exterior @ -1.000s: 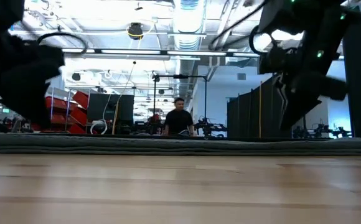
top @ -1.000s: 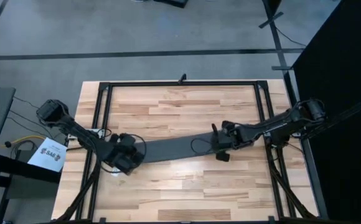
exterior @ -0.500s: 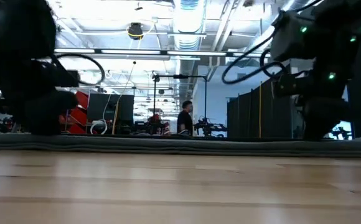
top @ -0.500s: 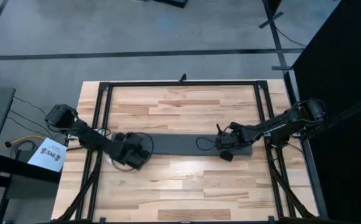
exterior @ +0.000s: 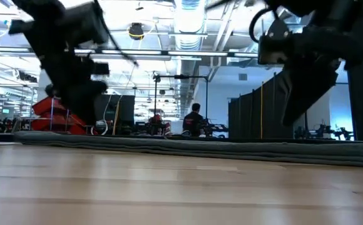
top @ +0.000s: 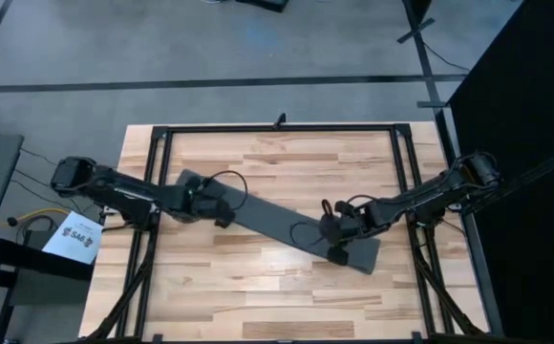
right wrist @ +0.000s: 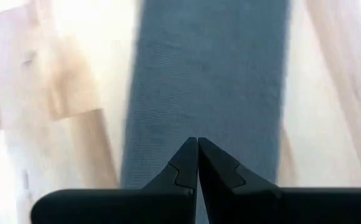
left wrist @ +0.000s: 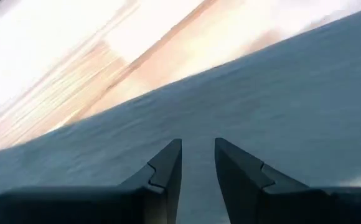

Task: Roll towel
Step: Roll the gray towel

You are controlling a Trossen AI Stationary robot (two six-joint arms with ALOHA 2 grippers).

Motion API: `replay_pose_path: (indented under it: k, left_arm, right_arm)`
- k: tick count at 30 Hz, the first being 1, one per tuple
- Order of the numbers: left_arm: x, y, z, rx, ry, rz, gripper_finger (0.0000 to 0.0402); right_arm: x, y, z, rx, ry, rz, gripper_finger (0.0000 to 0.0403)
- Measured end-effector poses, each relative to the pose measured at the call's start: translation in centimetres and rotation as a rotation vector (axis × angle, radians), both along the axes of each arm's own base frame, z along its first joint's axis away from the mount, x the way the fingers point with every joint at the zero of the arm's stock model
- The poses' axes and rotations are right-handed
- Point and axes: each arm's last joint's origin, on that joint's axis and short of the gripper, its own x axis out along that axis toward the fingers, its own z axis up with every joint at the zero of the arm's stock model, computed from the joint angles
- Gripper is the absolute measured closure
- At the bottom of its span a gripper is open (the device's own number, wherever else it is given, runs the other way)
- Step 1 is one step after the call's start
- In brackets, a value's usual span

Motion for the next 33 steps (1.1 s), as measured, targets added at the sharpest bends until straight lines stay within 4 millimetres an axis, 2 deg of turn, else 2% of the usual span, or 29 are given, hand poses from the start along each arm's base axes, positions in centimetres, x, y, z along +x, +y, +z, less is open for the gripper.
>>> replay_pose_path:
  k: [3,8,14,19,24,27,29,33]
  left_arm:
    - [-0.4,-1.4,0.6,-0.061,-0.072,-0.051,0.0320]
    - [-1.8,-1.5,-1.6,-0.115,0.034,0.033,0.0320]
    - [-1.9,0.8,-4.0,-0.095,0.086,0.127,0.0320]
    - [-0.5,3.9,-4.8,-0.041,0.067,0.149,0.0320]
    - [0.4,6.7,-4.9,-0.033,0.054,0.102,0.0320]
    - [0.4,7.6,-4.1,-0.020,0.089,0.067,0.0320]
    - [0.4,7.9,-3.1,-0.013,0.088,0.045,0.0320]
    - [0.9,6.9,-0.7,-0.046,-0.036,-0.043,0.0320]
  right_arm:
    - [0.2,0.2,-0.2,-0.023,-0.040,0.061,0.0403]
    - [0.2,0.0,-1.5,-0.027,-0.074,0.076,0.0403]
    - [0.0,1.1,-3.9,-0.016,0.011,0.046,0.0403]
    - [0.5,2.4,-5.4,0.053,0.036,0.002,0.0403]
    - [0.9,3.1,-4.2,0.072,-0.007,0.033,0.0403]
    - [1.2,3.0,-2.1,0.063,-0.087,0.061,0.0403]
    - [1.3,2.8,-0.7,0.052,-0.152,0.076,0.0403]
    - [1.2,3.3,-1.1,-0.021,-0.177,0.214,0.0403]
